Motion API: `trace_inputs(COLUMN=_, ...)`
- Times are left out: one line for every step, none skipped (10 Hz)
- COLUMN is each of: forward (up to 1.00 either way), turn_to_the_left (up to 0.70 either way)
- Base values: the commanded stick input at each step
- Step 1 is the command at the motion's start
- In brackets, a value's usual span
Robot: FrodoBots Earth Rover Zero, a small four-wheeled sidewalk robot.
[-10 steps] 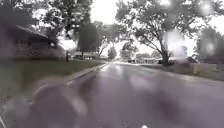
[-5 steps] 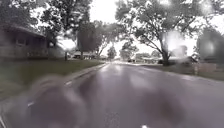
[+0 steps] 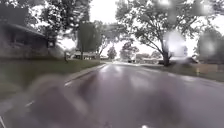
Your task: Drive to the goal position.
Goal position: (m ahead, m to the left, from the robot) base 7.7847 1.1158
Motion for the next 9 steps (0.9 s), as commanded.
trace_inputs(forward=0.5, turn_to_the_left=0.06)
trace_inputs(forward=0.5, turn_to_the_left=0.0)
trace_inputs(forward=0.5, turn_to_the_left=0.0)
trace_inputs(forward=0.5, turn_to_the_left=0.0)
trace_inputs(forward=0.5, turn_to_the_left=0.0)
trace_inputs(forward=0.5, turn_to_the_left=0.0)
trace_inputs(forward=0.5, turn_to_the_left=0.0)
trace_inputs(forward=0.5, turn_to_the_left=0.0)
trace_inputs(forward=0.5, turn_to_the_left=0.0)
